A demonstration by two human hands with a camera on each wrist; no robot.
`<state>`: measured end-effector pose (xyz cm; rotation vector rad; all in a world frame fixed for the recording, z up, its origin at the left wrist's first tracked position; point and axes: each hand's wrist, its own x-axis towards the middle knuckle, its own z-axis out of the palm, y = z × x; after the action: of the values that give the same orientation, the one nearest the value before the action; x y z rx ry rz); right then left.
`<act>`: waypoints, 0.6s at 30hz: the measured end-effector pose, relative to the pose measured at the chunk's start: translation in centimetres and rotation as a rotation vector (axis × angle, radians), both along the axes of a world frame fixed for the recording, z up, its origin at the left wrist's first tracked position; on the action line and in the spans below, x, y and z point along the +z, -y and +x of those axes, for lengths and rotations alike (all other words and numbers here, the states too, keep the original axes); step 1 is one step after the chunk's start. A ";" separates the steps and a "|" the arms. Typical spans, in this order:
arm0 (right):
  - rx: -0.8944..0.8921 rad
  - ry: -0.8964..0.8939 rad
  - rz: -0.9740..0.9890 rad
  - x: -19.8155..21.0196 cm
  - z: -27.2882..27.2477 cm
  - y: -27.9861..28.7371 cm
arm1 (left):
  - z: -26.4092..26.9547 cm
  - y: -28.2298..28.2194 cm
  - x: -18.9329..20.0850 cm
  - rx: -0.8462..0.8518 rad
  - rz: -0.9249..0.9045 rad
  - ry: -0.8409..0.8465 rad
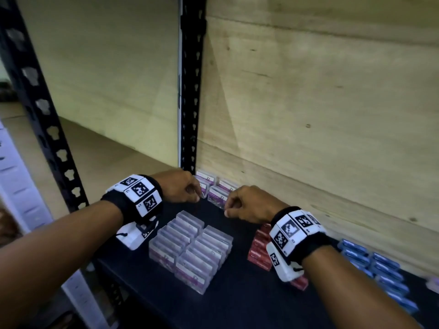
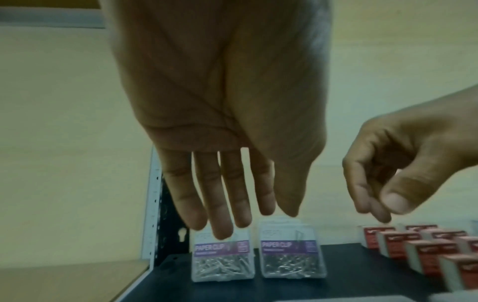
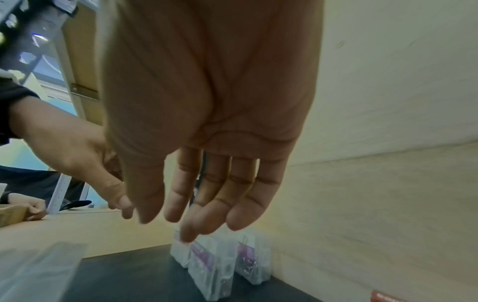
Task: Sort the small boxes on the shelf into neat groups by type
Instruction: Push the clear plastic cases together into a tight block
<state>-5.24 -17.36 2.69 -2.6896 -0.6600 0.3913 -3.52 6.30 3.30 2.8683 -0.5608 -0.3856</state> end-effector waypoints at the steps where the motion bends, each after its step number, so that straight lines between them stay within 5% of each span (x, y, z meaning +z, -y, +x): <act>1: -0.027 0.037 -0.010 0.0 0.7 0.0 | 0.7 0.0 -0.1 0.005 0.016 0.042; 5: -0.088 0.127 -0.081 0.4 3.4 -0.4 | 3.2 -0.1 -0.3 0.015 0.058 0.153; 18: -0.111 0.081 -0.147 -0.4 7.0 -2.6 | 7.7 0.2 -1.8 0.012 0.158 0.146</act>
<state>1.79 -14.79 2.28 -2.8788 -0.5187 0.3146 4.14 6.05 1.46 3.0691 -0.5610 -0.2299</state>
